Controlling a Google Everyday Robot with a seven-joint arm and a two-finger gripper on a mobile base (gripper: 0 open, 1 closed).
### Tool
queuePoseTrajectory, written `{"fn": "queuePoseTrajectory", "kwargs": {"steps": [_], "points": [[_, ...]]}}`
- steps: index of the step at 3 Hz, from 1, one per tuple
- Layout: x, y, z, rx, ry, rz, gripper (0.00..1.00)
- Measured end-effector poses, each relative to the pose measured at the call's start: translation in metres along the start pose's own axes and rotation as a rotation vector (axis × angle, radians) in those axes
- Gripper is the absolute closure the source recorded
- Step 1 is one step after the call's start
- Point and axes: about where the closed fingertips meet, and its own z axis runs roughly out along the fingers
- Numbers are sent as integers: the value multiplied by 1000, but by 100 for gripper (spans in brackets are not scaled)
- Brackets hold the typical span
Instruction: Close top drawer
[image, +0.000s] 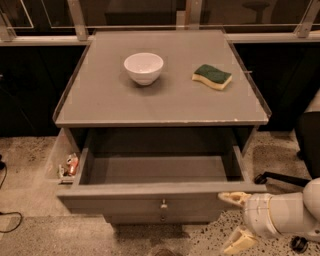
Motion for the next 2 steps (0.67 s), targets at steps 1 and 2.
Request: {"fn": "queuePoseTrajectory", "kwargs": {"steps": [1, 2], "points": [[-16, -29, 14, 21, -42, -98, 38], [-26, -67, 29, 45, -44, -186, 61]]}}
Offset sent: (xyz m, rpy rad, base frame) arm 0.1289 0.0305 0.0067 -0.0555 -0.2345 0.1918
